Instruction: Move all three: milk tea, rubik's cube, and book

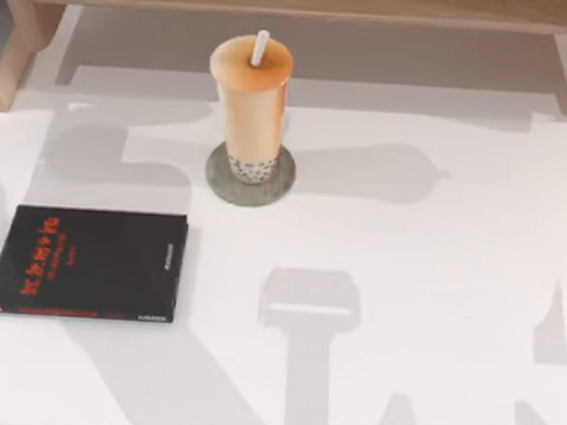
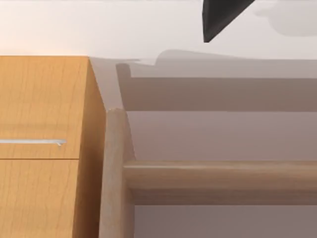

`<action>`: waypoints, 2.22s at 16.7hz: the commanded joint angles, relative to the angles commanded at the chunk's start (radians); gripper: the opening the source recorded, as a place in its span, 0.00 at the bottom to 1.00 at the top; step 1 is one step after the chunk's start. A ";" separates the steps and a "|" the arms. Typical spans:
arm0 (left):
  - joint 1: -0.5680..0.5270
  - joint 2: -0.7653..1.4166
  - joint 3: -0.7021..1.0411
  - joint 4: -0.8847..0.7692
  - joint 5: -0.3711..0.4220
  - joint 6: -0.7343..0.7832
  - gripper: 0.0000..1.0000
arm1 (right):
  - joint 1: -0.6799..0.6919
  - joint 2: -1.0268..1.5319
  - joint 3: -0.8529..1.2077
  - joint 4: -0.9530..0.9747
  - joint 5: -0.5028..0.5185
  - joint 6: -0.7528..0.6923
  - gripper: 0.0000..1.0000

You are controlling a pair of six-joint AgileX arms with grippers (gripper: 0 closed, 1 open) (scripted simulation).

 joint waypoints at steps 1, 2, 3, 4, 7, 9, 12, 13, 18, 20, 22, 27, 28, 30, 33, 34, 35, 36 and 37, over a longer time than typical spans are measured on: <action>0.003 -0.002 0.000 0.000 0.000 0.001 0.00 | 0.000 0.000 0.000 0.000 0.000 0.000 1.00; 0.003 -0.006 -0.003 -0.002 0.000 0.001 0.00 | 0.000 0.000 0.000 0.000 0.000 0.000 1.00; 0.005 -0.016 -0.009 -0.005 0.002 0.002 0.00 | 0.000 0.000 0.000 0.000 0.000 0.000 1.00; 0.006 -0.024 -0.014 -0.008 0.003 0.002 0.00 | 0.000 0.000 0.000 0.000 0.000 0.000 1.00; 0.011 -0.048 -0.029 -0.018 0.007 0.002 0.00 | 0.000 0.000 0.000 0.000 0.000 0.000 1.00; 0.011 -0.048 -0.029 -0.018 0.007 0.002 0.00 | 0.000 0.000 0.000 0.000 0.000 0.000 1.00; 0.003 -0.054 -0.035 -0.006 -0.003 0.013 0.00 | 0.000 0.000 0.000 0.000 0.000 0.000 1.00; -0.003 -0.074 -0.056 0.013 -0.020 0.032 0.00 | 0.000 0.000 0.000 0.000 0.000 0.000 1.00; -0.098 -0.320 -0.305 0.222 -0.197 0.244 0.00 | 0.000 0.000 0.000 0.000 0.000 0.000 1.00; -0.158 -0.450 -0.449 0.318 -0.292 0.366 0.00 | 0.000 0.000 0.000 0.000 0.000 0.000 1.00; -0.226 -0.571 -0.602 0.397 -0.389 0.498 0.00 | 0.000 0.000 0.000 0.000 0.000 0.000 1.00; -0.437 -0.734 -0.971 0.455 -0.590 0.849 0.00 | 0.000 0.000 0.000 0.000 0.000 0.000 1.00; -0.486 -0.738 -1.039 0.441 -0.619 0.918 0.00 | 0.000 0.000 0.000 0.000 0.000 0.000 1.00; -0.583 -0.732 -1.166 0.394 -0.668 1.051 0.00 | 0.000 0.000 0.000 0.000 0.000 0.000 1.00; -0.710 -0.707 -1.319 0.304 -0.720 1.218 0.00 | 0.000 0.000 0.000 0.000 0.000 0.000 1.00; -0.744 -0.699 -1.357 0.276 -0.732 1.261 0.00 | 0.000 0.000 0.000 0.000 0.000 0.000 1.00; -0.772 -0.692 -1.388 0.250 -0.742 1.298 0.00 | 0.000 0.000 0.000 0.000 0.000 0.000 1.00; -0.795 -0.686 -1.412 0.230 -0.750 1.327 0.00 | 0.000 0.000 0.000 0.000 0.000 0.000 1.00; -0.811 -0.682 -1.429 0.215 -0.755 1.347 0.00 | 0.000 0.000 0.000 0.000 0.000 0.000 1.00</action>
